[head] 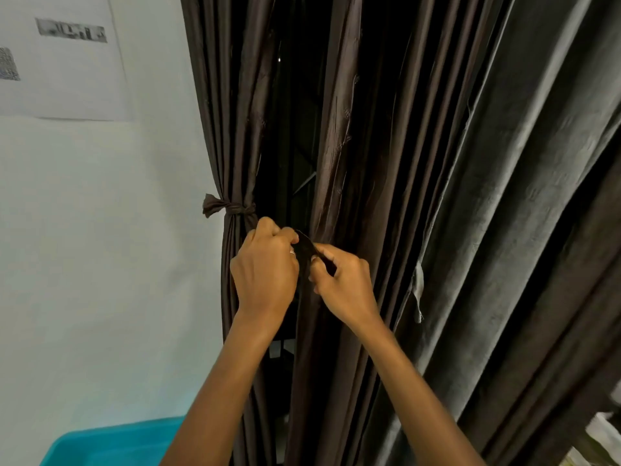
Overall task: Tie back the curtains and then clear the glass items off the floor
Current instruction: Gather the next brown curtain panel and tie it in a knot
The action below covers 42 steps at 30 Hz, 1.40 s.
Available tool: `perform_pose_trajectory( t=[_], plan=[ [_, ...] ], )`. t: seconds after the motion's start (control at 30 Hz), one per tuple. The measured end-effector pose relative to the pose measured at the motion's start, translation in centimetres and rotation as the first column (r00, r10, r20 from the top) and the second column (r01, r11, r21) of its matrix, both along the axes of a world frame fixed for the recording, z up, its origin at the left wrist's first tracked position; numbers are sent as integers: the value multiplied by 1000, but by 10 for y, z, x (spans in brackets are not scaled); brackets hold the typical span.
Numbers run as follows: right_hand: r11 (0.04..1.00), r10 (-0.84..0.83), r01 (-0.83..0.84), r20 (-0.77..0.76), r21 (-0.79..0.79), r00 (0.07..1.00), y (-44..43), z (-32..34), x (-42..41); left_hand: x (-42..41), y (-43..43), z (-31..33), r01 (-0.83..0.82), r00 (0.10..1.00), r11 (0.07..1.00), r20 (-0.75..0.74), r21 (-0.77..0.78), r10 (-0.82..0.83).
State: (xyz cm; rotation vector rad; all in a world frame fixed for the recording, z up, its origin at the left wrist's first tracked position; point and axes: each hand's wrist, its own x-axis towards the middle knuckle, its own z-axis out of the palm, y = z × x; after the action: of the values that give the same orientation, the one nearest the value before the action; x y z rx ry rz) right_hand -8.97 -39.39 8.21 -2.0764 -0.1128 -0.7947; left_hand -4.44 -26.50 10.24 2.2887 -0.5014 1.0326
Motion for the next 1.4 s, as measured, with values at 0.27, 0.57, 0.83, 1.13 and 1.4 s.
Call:
perform_pose_trajectory(
  t=[0.27,0.57,0.83,1.13,1.4],
  plan=[
    [992,2,1,22,-126,1000,-12,-5,1,-8,-28,13,104,932,971,-321,-214,-171],
    [990,-48,63,121,-122,991,-32,0,-1,-2,-35,17,-58,950,975,-312,-213,-11],
    [856,-517,515,54,50,854,-77,13,-1,-1,-35,15,-13,942,978,-331,-210,-59],
    [837,-548,546,-41,-40,836,-132,26,4,6,-4,16,-164,946,912,-323,-375,38],
    [882,-469,471,76,-11,880,-109,12,-13,-7,-13,11,-148,965,886,-262,-440,31]
  ],
)
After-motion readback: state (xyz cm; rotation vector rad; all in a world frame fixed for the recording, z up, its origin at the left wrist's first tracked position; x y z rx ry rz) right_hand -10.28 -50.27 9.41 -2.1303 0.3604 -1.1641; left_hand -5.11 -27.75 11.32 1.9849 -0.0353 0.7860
